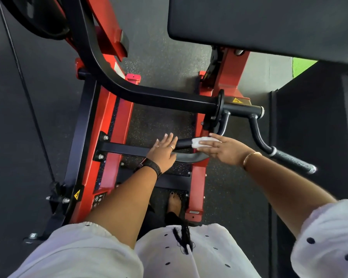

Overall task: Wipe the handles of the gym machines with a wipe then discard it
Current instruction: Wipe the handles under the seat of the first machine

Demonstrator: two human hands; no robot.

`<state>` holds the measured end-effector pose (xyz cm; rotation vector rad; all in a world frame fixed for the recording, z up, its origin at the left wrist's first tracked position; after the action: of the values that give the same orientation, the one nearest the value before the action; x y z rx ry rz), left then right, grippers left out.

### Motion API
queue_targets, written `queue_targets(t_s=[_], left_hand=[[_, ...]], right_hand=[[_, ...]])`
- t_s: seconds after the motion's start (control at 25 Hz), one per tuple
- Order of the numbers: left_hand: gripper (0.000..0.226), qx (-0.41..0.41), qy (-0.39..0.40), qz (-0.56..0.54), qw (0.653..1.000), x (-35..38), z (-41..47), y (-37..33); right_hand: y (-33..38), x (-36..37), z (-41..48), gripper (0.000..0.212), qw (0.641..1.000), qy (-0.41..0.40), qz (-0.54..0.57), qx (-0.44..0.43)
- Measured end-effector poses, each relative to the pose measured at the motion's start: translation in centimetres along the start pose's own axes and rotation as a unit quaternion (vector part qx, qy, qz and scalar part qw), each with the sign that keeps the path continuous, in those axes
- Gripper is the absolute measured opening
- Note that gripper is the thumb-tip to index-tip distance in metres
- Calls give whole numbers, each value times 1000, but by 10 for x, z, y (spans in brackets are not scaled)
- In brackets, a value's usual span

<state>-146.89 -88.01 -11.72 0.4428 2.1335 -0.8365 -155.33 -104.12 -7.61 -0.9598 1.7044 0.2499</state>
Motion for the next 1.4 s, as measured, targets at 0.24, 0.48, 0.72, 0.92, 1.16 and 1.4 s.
queue_targets(t_s=[0.24,0.48,0.72,0.92,1.16,1.4], left_hand=[[93,1,76,132,988,13,-3,6],[96,-7,105,146,984,12,-2,5],[99,-3,103,134,986,13,-5,4],[100,-2,105,140,985,13,-5,4],[92,12,103,168,980,10,-7,6],[90,16,116,147,982,7,-6,6]], right_hand=[[-1,9,8,51,866,20,309,393],[30,-7,79,55,898,29,291,328],[42,5,9,51,794,-127,376,460],[73,30,-11,35,274,-233,628,690],[59,48,52,25,-135,-221,783,566],[77,18,100,24,-126,-164,848,487]])
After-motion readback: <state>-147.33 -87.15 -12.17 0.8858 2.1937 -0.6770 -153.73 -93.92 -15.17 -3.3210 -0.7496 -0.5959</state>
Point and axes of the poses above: each hand's wrist, its own z-axis towards the middle knuckle, its own x-axis out of the palm, y = z × x, the point moved 7 cm from there along z, towards the middle knuckle, and after that the axes turned 1 degree about y, right-handed, at the moved point
